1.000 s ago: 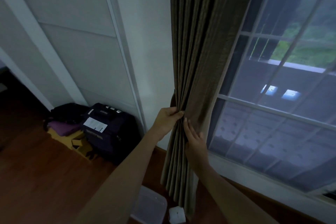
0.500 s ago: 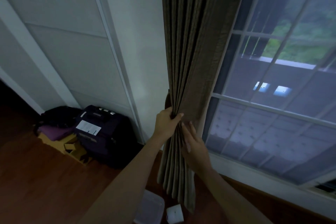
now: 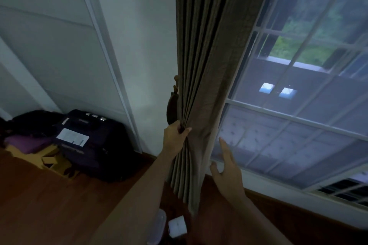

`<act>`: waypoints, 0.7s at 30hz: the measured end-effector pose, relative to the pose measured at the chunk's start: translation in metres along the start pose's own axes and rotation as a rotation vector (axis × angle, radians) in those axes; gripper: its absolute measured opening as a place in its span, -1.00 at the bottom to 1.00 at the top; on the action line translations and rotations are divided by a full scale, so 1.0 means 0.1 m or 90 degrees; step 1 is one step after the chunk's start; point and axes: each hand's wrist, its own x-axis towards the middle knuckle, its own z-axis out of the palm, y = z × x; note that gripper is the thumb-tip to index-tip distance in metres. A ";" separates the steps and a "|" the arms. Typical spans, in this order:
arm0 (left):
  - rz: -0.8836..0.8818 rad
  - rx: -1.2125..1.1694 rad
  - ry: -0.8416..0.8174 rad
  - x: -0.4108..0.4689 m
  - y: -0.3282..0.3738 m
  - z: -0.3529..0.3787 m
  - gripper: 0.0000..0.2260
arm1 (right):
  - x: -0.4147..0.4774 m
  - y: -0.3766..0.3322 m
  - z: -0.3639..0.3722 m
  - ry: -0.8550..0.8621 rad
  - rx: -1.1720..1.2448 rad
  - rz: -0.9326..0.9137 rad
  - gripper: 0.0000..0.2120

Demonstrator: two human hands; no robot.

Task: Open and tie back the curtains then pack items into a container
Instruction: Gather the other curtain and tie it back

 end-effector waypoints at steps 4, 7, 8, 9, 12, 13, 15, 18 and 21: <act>0.001 0.019 -0.062 0.02 0.00 0.04 -0.79 | 0.12 -0.05 -0.01 0.033 -0.010 0.003 -0.33; 0.009 0.034 -0.107 0.03 -0.01 0.03 -0.85 | 0.21 -0.09 0.01 0.072 0.001 0.019 -0.28; 0.013 0.041 -0.116 0.05 -0.02 0.02 -0.83 | 0.24 -0.12 0.02 0.090 0.012 0.023 -0.30; 0.015 0.046 -0.124 0.08 -0.05 0.01 -0.82 | 0.27 -0.15 0.04 0.105 0.016 0.029 -0.35; 0.009 0.035 -0.139 0.21 -0.15 0.02 -0.79 | 0.39 -0.23 0.10 0.142 0.016 0.039 -0.49; -0.004 0.032 -0.147 0.25 -0.17 0.02 -0.76 | 0.43 -0.25 0.12 0.147 0.017 0.029 -0.52; -0.017 0.008 -0.158 0.34 -0.19 0.02 -0.72 | 0.55 -0.30 0.15 0.124 0.023 0.004 -0.54; -0.036 -0.021 -0.183 0.39 -0.23 0.04 -0.70 | 0.85 -0.35 0.16 0.036 0.049 0.015 -0.47; -0.066 -0.046 -0.199 0.45 -0.33 0.10 -0.49 | 1.12 -0.39 0.23 -0.015 0.066 0.043 -0.32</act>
